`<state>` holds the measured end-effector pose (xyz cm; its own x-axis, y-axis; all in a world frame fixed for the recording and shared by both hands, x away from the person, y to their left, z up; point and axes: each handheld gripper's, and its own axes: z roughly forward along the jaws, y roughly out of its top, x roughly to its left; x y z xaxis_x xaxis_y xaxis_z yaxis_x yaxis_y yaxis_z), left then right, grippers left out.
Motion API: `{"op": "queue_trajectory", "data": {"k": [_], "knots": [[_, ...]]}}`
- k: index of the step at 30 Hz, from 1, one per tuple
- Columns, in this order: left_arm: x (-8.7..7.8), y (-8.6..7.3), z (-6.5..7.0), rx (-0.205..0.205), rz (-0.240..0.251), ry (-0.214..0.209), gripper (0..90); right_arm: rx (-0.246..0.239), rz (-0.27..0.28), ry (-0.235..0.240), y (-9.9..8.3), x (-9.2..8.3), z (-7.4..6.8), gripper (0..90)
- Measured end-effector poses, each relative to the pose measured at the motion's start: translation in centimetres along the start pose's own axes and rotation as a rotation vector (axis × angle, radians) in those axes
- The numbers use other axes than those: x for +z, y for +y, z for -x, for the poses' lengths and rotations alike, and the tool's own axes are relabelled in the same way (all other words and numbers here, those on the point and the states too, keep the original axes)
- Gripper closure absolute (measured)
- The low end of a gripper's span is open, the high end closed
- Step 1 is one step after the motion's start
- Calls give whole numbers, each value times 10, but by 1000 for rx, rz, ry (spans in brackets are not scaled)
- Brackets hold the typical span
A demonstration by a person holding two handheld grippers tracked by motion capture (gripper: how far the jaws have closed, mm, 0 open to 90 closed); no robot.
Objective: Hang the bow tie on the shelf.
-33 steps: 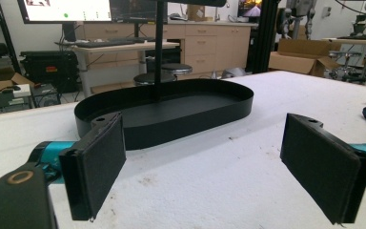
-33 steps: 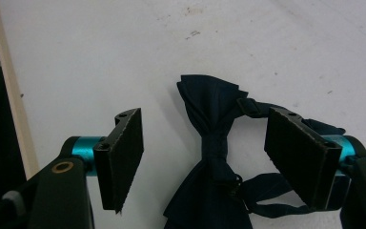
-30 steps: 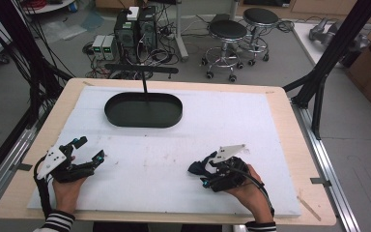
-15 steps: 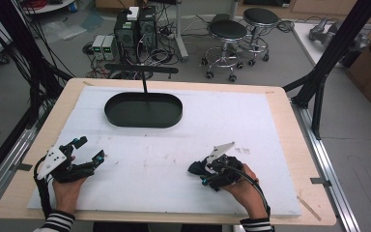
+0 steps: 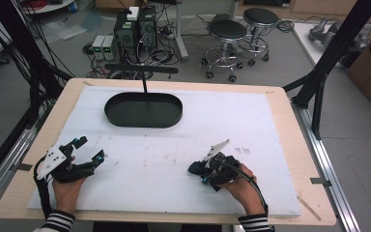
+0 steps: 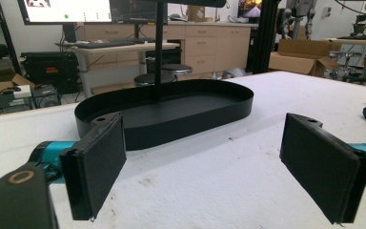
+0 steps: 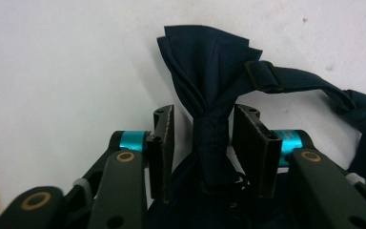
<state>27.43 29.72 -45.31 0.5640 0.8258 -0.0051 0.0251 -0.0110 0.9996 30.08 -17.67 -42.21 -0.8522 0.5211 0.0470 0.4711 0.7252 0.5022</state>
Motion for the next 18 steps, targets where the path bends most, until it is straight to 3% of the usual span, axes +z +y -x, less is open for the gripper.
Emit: {"op": "queue_trajectory", "data": {"k": [2, 6, 14, 18], "knots": [[0, 0, 0, 0, 1, 0, 160, 16, -4, -8, 0, -1, 0, 673], [0, 0, 0, 3, 0, 0, 159, 2, -8, -25, 1, -1, 0, 721], [0, 0, 0, 2, 1, -1, 159, -23, -7, -36, 1, -1, -2, 740], [0, 0, 0, 2, 2, -1, 160, -25, 27, -18, 1, -3, -3, 742]]}}
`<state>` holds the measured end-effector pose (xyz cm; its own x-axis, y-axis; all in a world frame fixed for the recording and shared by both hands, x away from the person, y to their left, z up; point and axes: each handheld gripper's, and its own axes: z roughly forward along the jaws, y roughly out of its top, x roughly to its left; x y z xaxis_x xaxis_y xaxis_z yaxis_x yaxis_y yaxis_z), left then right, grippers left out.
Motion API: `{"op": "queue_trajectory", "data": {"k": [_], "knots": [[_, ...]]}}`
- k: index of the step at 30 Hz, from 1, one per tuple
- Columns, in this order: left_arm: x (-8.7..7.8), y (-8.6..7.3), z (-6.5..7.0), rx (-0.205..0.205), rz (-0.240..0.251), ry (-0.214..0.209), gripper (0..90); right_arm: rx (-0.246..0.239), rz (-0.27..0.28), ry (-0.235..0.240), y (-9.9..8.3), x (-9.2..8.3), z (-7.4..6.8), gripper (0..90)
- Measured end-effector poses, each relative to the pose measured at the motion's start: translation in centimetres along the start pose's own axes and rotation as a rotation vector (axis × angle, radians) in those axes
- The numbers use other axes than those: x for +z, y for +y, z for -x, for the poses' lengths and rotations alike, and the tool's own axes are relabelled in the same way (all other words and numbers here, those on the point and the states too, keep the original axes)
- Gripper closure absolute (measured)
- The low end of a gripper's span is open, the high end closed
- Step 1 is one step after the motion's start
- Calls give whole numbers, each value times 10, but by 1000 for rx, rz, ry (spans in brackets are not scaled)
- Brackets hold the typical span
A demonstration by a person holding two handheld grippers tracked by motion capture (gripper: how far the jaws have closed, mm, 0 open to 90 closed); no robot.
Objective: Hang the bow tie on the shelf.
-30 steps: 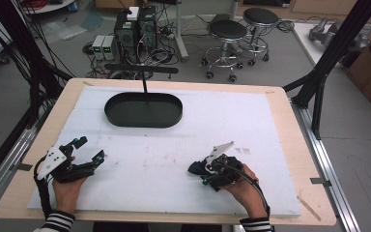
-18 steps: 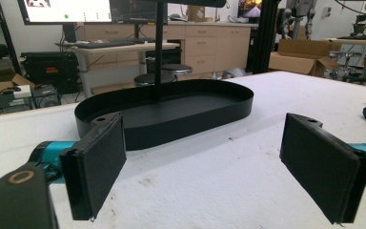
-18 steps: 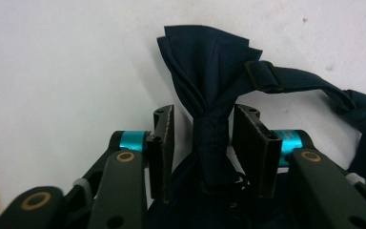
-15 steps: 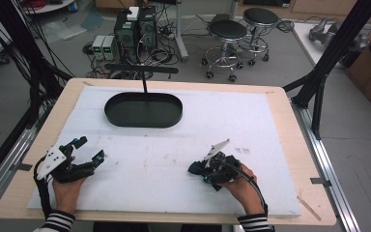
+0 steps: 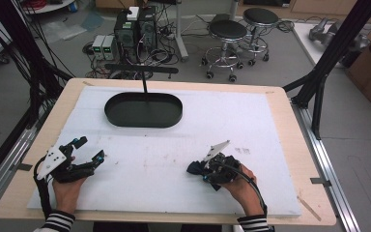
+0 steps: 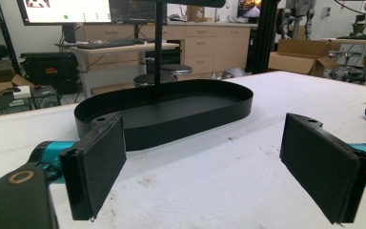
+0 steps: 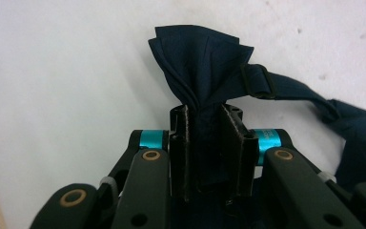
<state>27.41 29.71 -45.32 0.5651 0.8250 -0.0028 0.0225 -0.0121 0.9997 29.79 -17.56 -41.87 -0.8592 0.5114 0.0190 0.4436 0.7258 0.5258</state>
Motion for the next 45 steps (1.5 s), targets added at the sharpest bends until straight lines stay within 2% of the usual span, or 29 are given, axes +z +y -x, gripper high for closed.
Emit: {"op": "queue_trajectory", "data": {"k": [5, 7, 8, 9, 14, 15, 17, 20, 21, 23, 31, 38, 41, 42, 44, 45], "knots": [[0, 0, 0, 1, 0, -1, 160, 18, 35, -2, -1, -2, 1, 742], [0, 0, 0, 2, 0, -1, 160, 36, 77, 6, -1, -5, 1, 743], [0, 0, 0, 1, 0, -1, 160, 36, 77, 6, -1, -5, 1, 743], [0, 0, 0, 1, -1, -1, 160, 32, 112, 13, -1, -8, 1, 742], [0, 0, 0, 2, 0, 0, 160, 33, 165, 0, 1, -12, 1, 743], [0, 0, 0, 2, 0, -1, 160, 36, 205, -12, 2, -15, 0, 744], [0, 0, 0, 2, 0, -1, 160, 45, 249, -14, 3, -18, 0, 744], [0, 0, 0, 4, 0, -1, 160, 57, 340, 16, 6, -24, 2, 744], [0, 0, 0, 4, 0, -1, 159, 57, 340, 16, 6, -24, 2, 744], [0, 0, 0, 2, 0, 0, 160, 57, 390, 19, 12, -30, 2, 744], [0, 0, 0, 1, 0, -1, 160, 44, 461, 25, 29, -34, 0, 744], [0, 0, 0, 0, 0, -2, 160, 41, 487, 11, 41, -36, 1, 744], [0, 0, 0, 1, 0, -2, 161, 46, 509, -18, 49, -38, 3, 744], [0, 0, 0, 0, 0, -2, 161, 58, 541, -33, 53, -40, 4, 744], [0, 0, 0, 0, 0, -2, 161, 65, 549, -42, 54, -40, 4, 744], [0, 0, 0, -1, 0, -2, 161, 72, 573, -50, 59, -41, 6, 744]]}}
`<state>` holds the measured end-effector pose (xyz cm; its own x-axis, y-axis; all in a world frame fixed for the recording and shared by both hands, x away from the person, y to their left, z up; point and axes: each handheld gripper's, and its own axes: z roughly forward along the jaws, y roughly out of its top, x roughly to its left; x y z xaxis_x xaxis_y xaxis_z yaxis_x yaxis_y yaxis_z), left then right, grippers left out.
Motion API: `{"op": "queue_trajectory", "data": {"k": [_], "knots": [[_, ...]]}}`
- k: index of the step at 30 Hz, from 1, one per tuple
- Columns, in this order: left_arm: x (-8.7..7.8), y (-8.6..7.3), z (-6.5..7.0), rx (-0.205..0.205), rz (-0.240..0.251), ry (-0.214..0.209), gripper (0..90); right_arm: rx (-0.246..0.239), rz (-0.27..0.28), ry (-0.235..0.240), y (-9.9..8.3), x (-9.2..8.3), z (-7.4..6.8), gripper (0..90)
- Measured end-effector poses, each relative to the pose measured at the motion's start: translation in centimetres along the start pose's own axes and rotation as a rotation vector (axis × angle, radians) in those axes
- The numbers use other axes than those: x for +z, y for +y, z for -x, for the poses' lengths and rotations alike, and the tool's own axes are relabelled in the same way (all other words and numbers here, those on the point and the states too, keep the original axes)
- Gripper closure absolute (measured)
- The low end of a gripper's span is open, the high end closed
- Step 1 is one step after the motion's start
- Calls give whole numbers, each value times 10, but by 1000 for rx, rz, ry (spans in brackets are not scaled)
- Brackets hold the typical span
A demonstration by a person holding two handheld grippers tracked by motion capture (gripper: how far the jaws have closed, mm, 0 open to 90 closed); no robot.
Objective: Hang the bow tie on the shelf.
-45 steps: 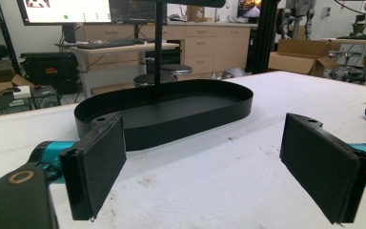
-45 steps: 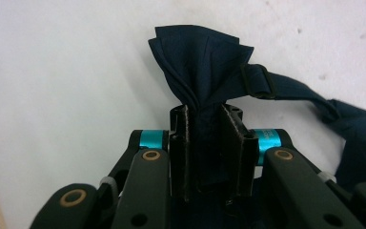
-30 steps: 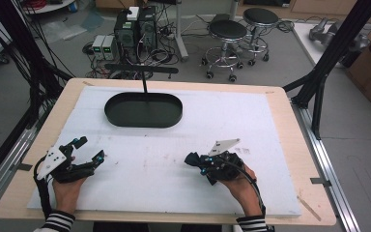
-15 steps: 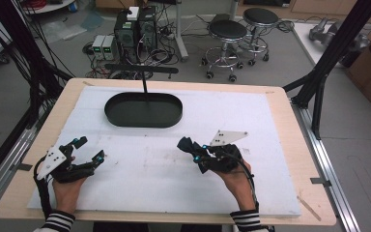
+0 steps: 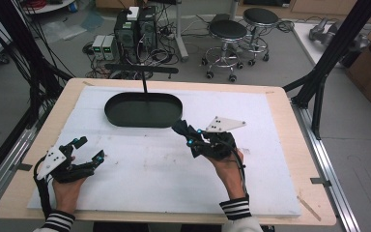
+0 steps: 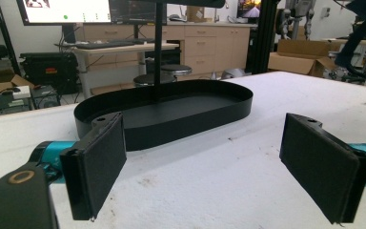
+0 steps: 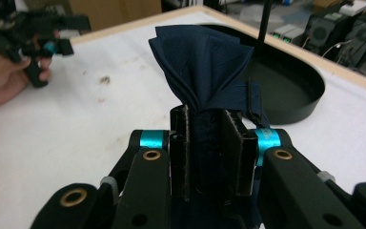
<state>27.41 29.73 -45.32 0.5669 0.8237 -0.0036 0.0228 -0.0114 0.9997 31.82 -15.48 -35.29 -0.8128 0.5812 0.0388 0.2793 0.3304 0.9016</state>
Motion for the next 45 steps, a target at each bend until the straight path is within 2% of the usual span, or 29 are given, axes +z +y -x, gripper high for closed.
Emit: {"op": "queue_trajectory", "data": {"k": [2, 7, 9, 14, 16, 19, 25, 29, 35, 43, 45], "knots": [[0, 0, 0, 0, 0, 0, 161, 1, 6, 5, 2, 1, 1, 744], [0, 0, 0, -1, 0, -1, 161, -11, 26, -16, 11, 7, 1, 745], [0, 0, 0, 0, 0, -1, 161, -31, 58, -29, 19, 10, 0, 744], [0, 0, 0, -1, 1, -1, 162, -46, 99, -57, 25, 16, 1, 743], [0, 0, 0, -2, 0, -2, 162, -42, 105, -62, 25, 17, 1, 744], [0, 0, 0, -3, 1, -2, 164, -12, 166, -78, 28, 19, 4, 744], [0, 0, 0, -2, 2, -2, 164, 22, 205, -63, 35, 25, 12, 744], [0, 0, 0, -2, 2, -3, 164, 30, 212, -50, 40, 29, 15, 744], [-1, 0, 0, 3, 3, -4, 165, 12, 207, -47, 56, 40, 21, 745], [-1, 0, 0, 2, 8, -7, 166, 35, 211, -33, 65, 53, 31, 745], [-1, 0, 0, 3, 9, -7, 168, 27, 205, -41, 67, 57, 33, 744]]}}
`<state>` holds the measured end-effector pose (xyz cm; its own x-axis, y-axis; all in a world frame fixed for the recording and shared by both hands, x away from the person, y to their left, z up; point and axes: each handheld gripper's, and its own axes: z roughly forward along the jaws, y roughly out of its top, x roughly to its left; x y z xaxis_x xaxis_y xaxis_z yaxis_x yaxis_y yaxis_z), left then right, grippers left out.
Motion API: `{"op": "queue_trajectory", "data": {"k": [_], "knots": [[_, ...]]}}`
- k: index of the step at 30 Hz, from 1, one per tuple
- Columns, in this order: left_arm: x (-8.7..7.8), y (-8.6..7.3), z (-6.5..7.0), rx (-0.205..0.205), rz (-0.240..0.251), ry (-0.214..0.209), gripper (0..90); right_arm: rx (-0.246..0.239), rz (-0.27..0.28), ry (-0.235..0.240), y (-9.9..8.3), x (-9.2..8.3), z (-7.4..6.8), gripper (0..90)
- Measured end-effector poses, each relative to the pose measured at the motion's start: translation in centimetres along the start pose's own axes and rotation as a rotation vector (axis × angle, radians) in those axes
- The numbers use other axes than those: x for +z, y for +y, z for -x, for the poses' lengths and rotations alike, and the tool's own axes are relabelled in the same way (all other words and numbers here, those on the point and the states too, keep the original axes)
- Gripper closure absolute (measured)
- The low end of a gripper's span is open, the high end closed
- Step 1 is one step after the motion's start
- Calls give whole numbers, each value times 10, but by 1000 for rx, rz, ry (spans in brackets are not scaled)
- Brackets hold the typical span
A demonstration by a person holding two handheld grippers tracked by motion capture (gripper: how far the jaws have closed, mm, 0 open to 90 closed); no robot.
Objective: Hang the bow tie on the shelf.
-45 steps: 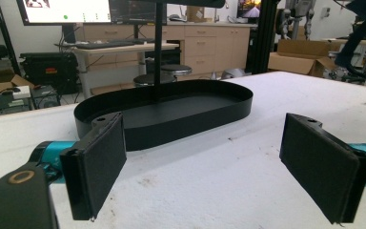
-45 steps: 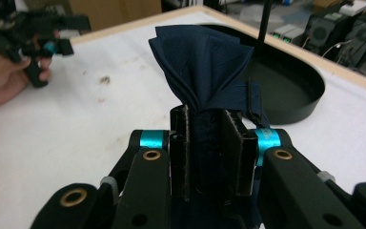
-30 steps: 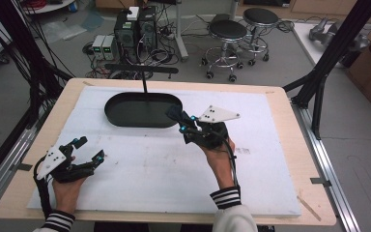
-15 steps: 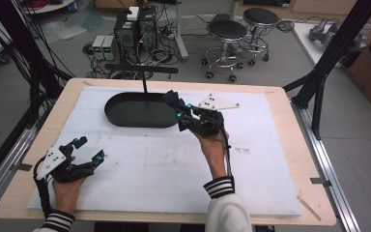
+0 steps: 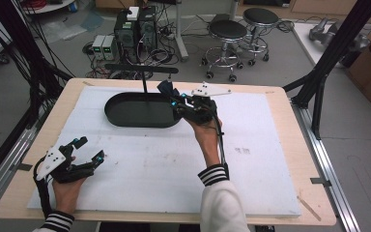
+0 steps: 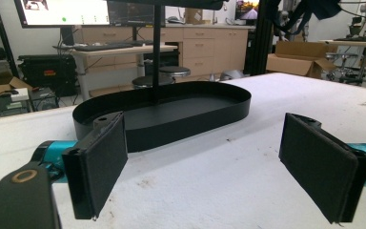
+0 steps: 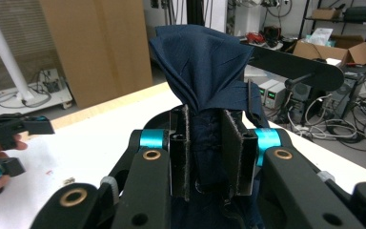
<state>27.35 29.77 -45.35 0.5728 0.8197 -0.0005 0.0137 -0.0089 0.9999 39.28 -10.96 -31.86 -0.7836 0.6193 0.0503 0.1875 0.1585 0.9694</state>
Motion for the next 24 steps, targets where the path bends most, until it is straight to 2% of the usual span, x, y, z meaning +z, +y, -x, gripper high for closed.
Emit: {"op": "queue_trajectory", "data": {"k": [5, 7, 11, 24], "knots": [[0, 0, 0, -5, 5, 0, 168, 15, 20, -22, 5, 9, 6, 744], [0, 0, 0, -6, 5, 1, 168, 17, 47, -33, 6, 12, 7, 745], [0, 0, -1, -7, 3, 1, 168, 35, 56, -41, 10, 20, 14, 745], [0, 0, -1, -6, 7, 0, 168, 27, 98, -74, 29, 42, 20, 745]]}}
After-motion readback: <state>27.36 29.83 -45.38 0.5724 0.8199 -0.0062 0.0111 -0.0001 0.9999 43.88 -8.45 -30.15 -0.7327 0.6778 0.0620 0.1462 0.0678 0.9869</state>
